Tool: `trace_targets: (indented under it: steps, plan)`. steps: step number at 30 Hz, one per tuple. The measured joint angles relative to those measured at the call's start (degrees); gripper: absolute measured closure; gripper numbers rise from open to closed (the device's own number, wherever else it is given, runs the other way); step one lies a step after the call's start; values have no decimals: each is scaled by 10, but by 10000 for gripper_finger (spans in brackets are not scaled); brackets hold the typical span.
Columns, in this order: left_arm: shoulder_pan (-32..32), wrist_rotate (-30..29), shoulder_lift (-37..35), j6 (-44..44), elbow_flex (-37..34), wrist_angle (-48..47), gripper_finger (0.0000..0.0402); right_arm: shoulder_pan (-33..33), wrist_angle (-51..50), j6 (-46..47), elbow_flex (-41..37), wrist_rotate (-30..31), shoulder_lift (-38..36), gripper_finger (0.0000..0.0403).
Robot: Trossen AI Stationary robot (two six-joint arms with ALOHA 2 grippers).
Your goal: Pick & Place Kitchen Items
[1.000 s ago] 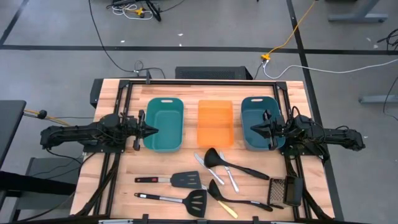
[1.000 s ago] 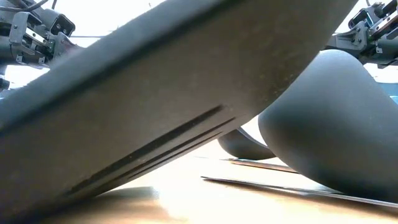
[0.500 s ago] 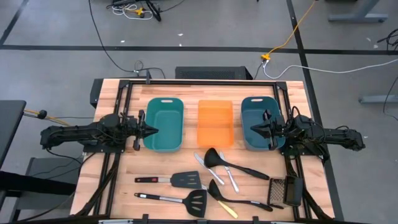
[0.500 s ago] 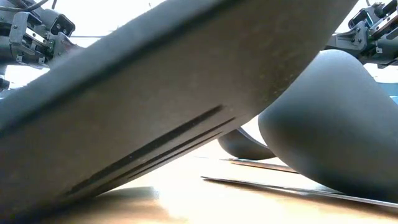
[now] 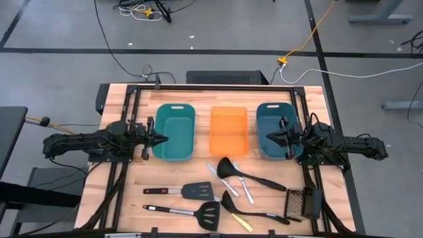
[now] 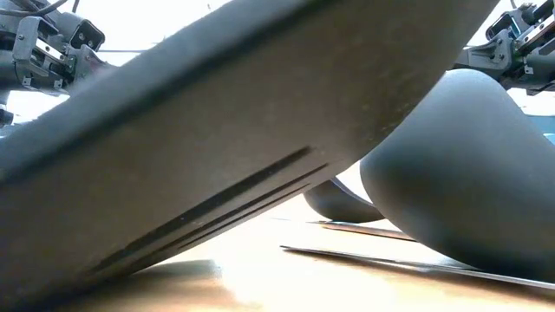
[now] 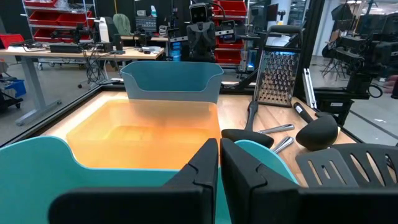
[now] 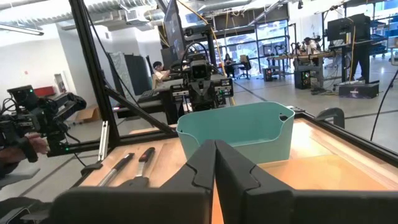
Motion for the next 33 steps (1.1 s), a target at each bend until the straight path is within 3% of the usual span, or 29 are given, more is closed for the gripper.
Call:
trace_targets:
  steps: [13, 33]
  plan:
    - [0, 0, 0, -1, 0, 6, 380, 0, 3, 0, 0, 0, 0, 385]
    - [0, -18, 1, -30, 0, 96, 380, 0, 26, -30, 0, 0, 0, 385]
